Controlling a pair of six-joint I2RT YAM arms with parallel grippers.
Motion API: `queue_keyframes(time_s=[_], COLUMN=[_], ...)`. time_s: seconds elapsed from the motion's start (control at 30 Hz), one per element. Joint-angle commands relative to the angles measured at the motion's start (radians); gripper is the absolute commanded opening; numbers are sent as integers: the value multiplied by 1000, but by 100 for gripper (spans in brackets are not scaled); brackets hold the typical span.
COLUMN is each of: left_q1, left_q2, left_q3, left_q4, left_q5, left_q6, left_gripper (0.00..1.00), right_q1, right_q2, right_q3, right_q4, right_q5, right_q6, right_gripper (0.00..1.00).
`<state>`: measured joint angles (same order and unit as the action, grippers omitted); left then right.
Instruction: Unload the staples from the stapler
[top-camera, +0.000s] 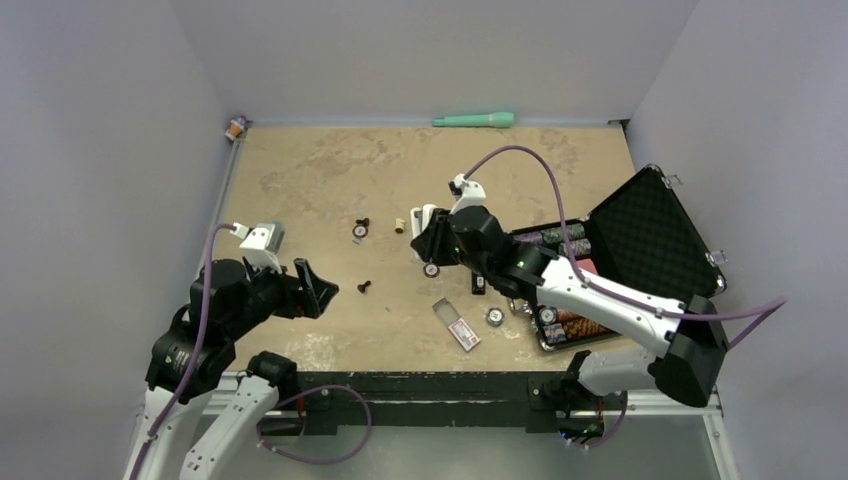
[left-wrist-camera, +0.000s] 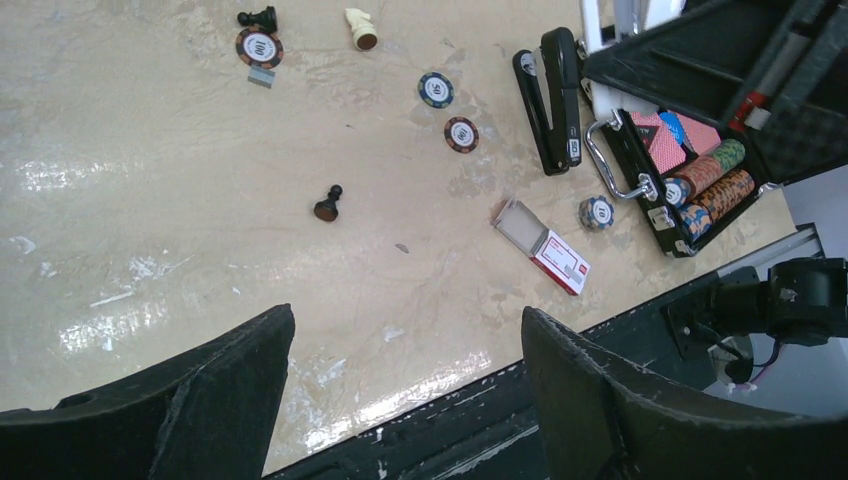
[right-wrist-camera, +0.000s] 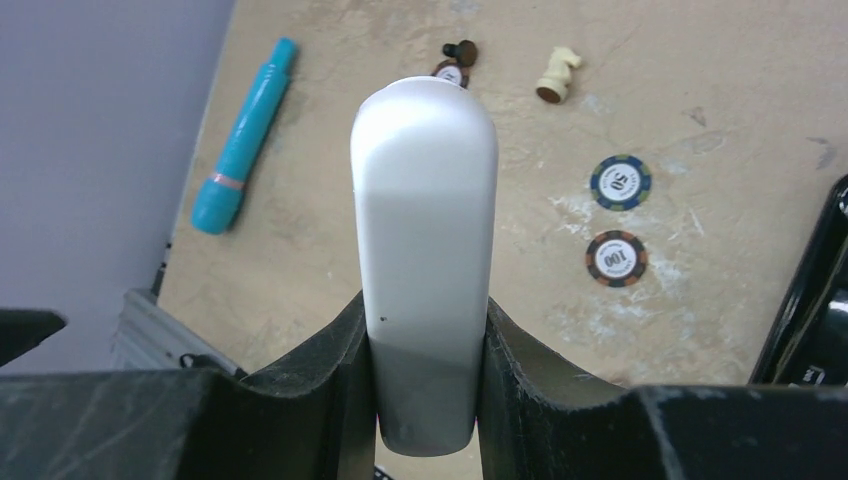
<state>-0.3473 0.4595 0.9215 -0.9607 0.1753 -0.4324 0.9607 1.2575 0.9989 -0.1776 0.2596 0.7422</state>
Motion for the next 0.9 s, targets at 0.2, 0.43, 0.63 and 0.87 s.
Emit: queue_keyframes(time_s=[0.2,0.43,0.63,0.87], left_q1=[4,8,10,13], left_q2=[-1,1,7,-3], left_q3=[-17,-23,-26,-28], left_q4=[26,33,42,41], left_q5=[-3,16,35,43], left_q6=[29,32,34,35], left_gripper=[87,84,83,84], right_q1=[-175,-236,-278,-301], right_q2=[306,580,729,851], right_q3=[285,522,623,720], right_q4=[-113,-233,-228,-255], right_q5=[26,122,171,187], right_q6=[-127,-127,-110,-136], right_gripper=[0,0,0,0])
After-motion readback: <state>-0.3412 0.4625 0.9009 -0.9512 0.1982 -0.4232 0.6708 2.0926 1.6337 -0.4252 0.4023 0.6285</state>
